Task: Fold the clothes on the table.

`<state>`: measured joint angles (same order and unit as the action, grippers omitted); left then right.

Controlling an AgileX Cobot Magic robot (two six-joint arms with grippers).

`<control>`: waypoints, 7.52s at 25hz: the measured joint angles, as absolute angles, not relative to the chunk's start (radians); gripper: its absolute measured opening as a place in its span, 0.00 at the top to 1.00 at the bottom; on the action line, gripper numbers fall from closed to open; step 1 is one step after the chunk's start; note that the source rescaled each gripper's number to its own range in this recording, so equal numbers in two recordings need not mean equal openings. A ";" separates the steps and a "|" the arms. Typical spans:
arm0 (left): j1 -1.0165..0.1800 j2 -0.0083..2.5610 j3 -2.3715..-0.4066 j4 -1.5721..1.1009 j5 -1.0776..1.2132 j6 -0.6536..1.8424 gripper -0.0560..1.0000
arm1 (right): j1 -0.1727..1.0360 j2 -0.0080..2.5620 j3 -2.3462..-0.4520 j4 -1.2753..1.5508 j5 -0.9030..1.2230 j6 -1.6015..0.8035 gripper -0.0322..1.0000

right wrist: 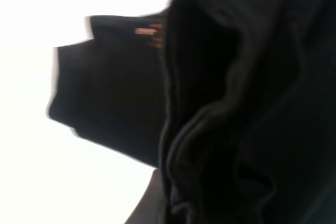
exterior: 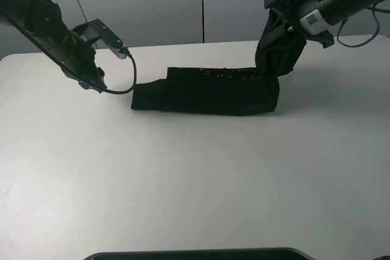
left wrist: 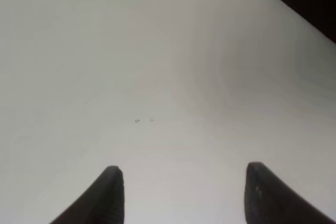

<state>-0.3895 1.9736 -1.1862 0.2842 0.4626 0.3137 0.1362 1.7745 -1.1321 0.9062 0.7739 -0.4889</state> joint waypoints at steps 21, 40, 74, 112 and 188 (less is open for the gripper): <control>-0.390 1.533 -1.186 0.284 0.462 0.314 0.34 | 0.439 2.125 -1.469 1.169 0.709 -0.591 0.93; -0.390 1.489 -1.186 0.275 0.460 0.301 0.34 | 0.513 2.280 -1.480 1.410 0.706 -0.766 0.80; -0.390 1.489 -1.186 0.275 0.478 0.290 0.34 | 0.572 2.249 -1.494 1.154 0.731 -0.695 0.22; -0.390 0.933 -1.186 0.486 0.705 0.071 0.34 | 0.666 1.881 -1.793 -0.537 1.207 -0.049 0.21; -0.288 0.000 -0.511 0.053 1.092 -0.057 0.23 | -0.112 -0.003 -0.521 0.152 1.112 -0.197 0.01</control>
<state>-0.2882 0.0000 -0.5112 0.0533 1.0920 -0.0569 -0.1122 -0.0030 -0.5209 0.1524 1.1118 -0.1970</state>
